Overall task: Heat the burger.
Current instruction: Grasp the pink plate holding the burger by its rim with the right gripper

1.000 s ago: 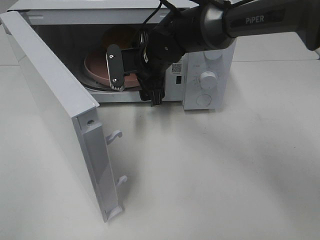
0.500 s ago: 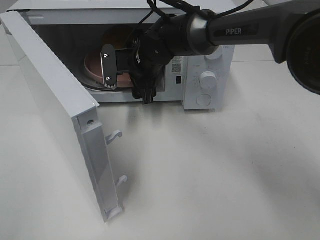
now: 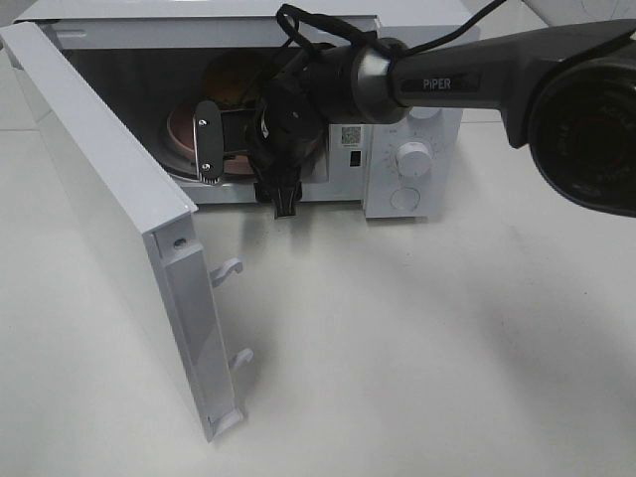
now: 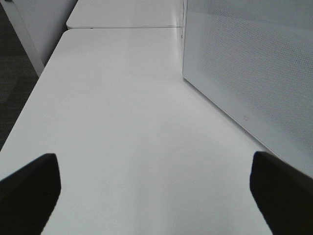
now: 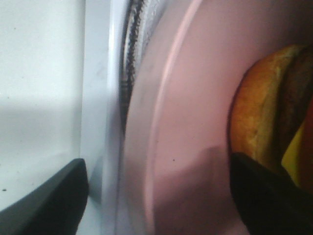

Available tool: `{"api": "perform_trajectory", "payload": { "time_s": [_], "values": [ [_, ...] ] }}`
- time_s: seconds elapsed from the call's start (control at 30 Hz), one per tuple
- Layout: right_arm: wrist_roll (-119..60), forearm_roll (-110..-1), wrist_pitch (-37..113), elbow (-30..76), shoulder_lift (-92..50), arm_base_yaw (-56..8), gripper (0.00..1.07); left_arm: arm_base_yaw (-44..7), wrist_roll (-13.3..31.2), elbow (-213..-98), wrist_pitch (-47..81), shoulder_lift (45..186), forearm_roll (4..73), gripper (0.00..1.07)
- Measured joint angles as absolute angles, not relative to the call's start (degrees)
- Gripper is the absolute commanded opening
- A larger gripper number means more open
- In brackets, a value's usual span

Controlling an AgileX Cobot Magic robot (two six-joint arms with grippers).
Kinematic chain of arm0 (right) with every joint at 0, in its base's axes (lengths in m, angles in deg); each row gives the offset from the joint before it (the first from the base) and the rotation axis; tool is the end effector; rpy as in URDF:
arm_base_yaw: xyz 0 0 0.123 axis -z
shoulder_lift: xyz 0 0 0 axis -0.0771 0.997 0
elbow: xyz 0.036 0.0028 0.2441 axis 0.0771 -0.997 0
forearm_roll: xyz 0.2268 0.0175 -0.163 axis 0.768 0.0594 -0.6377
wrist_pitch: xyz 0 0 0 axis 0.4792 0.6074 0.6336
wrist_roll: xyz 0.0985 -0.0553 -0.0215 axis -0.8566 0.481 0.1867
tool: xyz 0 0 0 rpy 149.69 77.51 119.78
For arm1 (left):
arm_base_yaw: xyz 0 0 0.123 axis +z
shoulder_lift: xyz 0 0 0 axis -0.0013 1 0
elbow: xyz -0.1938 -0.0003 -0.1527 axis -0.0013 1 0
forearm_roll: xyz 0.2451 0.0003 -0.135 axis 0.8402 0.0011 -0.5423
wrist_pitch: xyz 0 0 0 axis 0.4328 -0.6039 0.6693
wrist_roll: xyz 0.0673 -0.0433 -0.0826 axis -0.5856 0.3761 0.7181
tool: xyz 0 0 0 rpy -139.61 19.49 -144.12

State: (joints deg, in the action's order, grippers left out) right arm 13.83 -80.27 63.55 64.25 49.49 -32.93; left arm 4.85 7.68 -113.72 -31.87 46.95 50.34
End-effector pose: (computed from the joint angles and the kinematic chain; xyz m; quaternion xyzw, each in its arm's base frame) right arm 0.4489 0.3197 0.0742 -0.7286 0.5641 -0.1802 0.3442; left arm 0.0801 0.0025 0.2816 0.0016 0.8486 0.0244 0.5284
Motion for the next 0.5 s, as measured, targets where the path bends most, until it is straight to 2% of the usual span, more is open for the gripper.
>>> {"api": "perform_trajectory", "payload": {
  "time_s": [0.03,0.07,0.13,0.17,0.2,0.23,0.27,0.3,0.33,0.37,0.4,0.43,0.5],
  "values": [
    [13.83,-80.27,63.55,64.25,49.49,-32.93,0.69,4.85,7.68,-113.72,-31.87,46.95,50.34,0.98],
    [13.77,-79.87,63.9,64.25,49.54,-32.93,0.63,4.85,7.68,-113.72,-31.87,46.95,50.69,0.98],
    [13.48,-79.41,64.35,64.25,49.77,-32.99,0.59,4.85,7.68,-113.72,-31.87,46.95,51.2,0.98],
    [13.43,-79.24,64.64,64.25,49.77,-33.05,0.49,4.85,7.68,-113.72,-31.87,46.95,51.37,0.98],
    [13.43,-79.24,64.64,64.25,49.77,-33.05,0.49,4.85,7.68,-113.72,-31.87,46.95,51.37,0.98],
    [13.14,-78.95,65.5,64.25,49.89,-33.28,0.38,4.85,7.68,-113.72,-31.87,46.95,51.55,0.98],
    [13.14,-78.95,65.5,64.25,49.89,-33.28,0.38,4.85,7.68,-113.72,-31.87,46.95,51.55,0.98],
    [13.03,-78.78,65.96,64.25,49.89,-33.33,0.32,4.85,7.68,-113.72,-31.87,46.95,51.55,0.98],
    [12.85,-78.55,66.82,64.25,49.89,-33.62,0.2,4.85,7.68,-113.72,-31.87,46.95,51.55,0.98],
    [12.85,-78.55,66.82,64.25,49.89,-33.62,0.2,4.85,7.68,-113.72,-31.87,46.95,51.55,0.98],
    [12.4,-77.92,67.16,64.25,49.89,-33.91,0.11,4.85,7.68,-113.72,-31.87,46.95,51.55,0.98],
    [12.4,-77.92,67.16,64.25,49.89,-33.91,0.11,4.85,7.68,-113.72,-31.87,46.95,51.55,0.98],
    [11.99,-77.41,67.33,64.25,49.6,-34.31,0.02,4.85,7.68,-113.72,-31.87,46.95,51.55,0.98]
  ]
}}
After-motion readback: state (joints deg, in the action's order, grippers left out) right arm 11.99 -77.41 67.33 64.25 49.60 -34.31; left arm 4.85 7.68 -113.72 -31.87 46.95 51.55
